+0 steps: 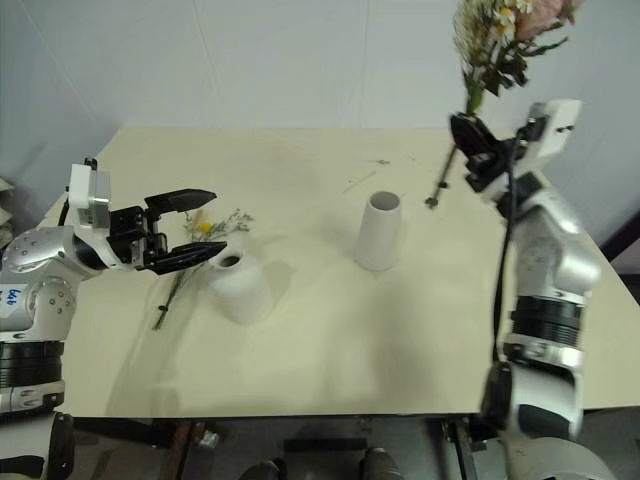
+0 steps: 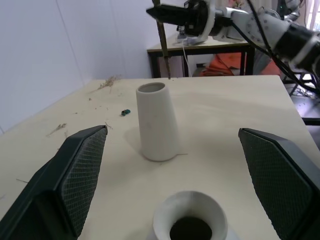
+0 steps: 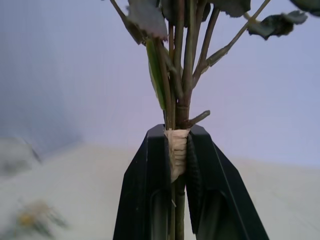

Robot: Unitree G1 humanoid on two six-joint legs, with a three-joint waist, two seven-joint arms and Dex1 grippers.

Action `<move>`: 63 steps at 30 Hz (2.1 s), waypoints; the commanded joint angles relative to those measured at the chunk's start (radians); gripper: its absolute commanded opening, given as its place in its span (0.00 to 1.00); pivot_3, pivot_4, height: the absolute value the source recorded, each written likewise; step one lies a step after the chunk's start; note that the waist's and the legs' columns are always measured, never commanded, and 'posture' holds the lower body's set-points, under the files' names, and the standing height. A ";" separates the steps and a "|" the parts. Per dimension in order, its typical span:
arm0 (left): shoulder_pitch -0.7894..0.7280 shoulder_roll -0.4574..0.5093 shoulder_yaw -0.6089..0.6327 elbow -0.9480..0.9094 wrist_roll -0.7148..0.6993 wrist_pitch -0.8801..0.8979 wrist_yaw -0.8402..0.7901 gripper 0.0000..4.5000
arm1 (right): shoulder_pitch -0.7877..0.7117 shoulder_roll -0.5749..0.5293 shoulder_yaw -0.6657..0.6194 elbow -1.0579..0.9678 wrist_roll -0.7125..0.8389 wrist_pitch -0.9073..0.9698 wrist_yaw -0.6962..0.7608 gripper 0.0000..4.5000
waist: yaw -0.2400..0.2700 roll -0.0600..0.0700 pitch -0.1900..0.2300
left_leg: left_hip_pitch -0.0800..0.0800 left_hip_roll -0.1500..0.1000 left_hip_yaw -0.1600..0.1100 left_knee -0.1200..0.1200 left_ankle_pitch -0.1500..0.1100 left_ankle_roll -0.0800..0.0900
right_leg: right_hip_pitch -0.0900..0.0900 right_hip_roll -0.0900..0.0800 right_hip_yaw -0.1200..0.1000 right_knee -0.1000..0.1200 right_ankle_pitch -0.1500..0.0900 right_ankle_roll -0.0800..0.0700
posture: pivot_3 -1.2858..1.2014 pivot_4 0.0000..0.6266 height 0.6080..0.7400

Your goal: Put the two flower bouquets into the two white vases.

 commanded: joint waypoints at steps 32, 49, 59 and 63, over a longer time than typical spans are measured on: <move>0.063 -0.004 0.080 -0.121 -0.026 0.017 0.144 1.00 | 0.011 0.076 0.158 0.233 -0.109 -0.333 0.133 0.69 | -0.001 0.000 0.000 | 0.000 0.000 -0.001 -0.001 0.001 0.000 | -0.001 0.000 0.000 0.001 0.000 0.000 | 0.52 0.24 1.00; -0.049 0.276 -0.013 -0.009 0.251 0.494 0.454 1.00 | 0.196 -0.374 0.122 -0.143 0.034 -0.042 0.420 1.00 | -0.003 0.000 0.000 | 0.000 -0.001 0.000 -0.001 0.000 0.001 | 0.000 0.000 0.000 -0.002 -0.001 0.000 | 0.52 0.24 1.00; -0.133 0.276 -0.168 -0.112 0.314 1.072 0.623 1.00 | 0.261 -0.575 0.123 -0.336 0.159 0.185 0.567 1.00 | 0.001 0.000 0.000 | 0.001 -0.001 -0.002 0.000 0.000 0.001 | 0.000 0.000 0.000 -0.001 -0.003 0.000 | 0.52 0.24 1.00; -0.118 0.209 -0.139 -0.190 0.293 1.228 0.668 1.00 | 0.249 -0.559 0.127 -0.363 0.175 0.200 0.558 1.00 | 0.005 0.000 0.000 | 0.001 -0.001 -0.002 0.000 0.000 0.001 | 0.000 0.000 0.000 0.000 -0.003 0.000 | 0.52 0.24 1.00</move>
